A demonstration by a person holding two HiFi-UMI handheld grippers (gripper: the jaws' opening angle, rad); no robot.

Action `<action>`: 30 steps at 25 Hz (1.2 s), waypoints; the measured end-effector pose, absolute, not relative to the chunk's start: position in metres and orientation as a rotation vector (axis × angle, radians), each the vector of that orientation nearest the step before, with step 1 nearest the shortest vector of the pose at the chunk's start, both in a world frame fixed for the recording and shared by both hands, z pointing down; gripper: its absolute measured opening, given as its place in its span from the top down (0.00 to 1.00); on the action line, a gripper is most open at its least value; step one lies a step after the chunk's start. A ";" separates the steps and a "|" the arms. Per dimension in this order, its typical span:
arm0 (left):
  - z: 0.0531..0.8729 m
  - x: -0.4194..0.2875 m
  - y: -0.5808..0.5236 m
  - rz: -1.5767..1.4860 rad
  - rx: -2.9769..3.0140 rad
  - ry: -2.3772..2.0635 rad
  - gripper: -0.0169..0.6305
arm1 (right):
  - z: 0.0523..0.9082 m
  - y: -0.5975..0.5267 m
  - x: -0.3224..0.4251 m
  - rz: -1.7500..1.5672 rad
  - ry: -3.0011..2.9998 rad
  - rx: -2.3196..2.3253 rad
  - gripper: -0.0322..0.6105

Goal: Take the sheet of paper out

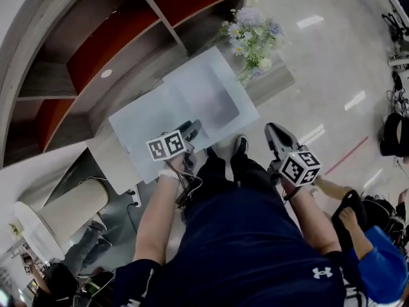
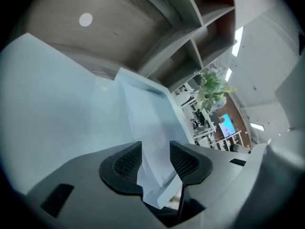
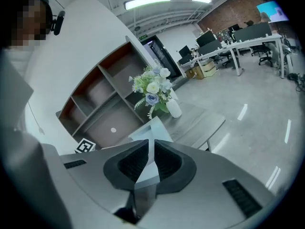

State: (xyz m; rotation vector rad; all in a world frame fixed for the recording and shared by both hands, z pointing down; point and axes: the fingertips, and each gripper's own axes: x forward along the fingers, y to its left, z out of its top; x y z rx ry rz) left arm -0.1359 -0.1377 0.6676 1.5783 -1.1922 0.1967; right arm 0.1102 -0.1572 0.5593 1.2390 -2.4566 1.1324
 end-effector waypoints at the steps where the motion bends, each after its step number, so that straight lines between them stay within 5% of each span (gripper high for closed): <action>1: 0.674 -0.137 -0.141 0.201 1.572 -1.183 0.68 | 0.566 -0.160 0.111 1.140 -2.444 1.252 0.92; 4: 0.689 -0.139 -0.152 0.214 1.562 -1.164 0.67 | 0.588 -0.165 0.111 1.218 -2.395 1.288 0.77; 10: 0.712 -0.138 -0.162 0.262 1.538 -1.139 0.67 | 0.624 -0.173 0.110 1.294 -2.311 1.356 0.68; 30: 0.726 -0.121 -0.164 0.210 1.430 -1.102 0.68 | 0.668 -0.187 0.091 1.360 -2.243 1.333 0.61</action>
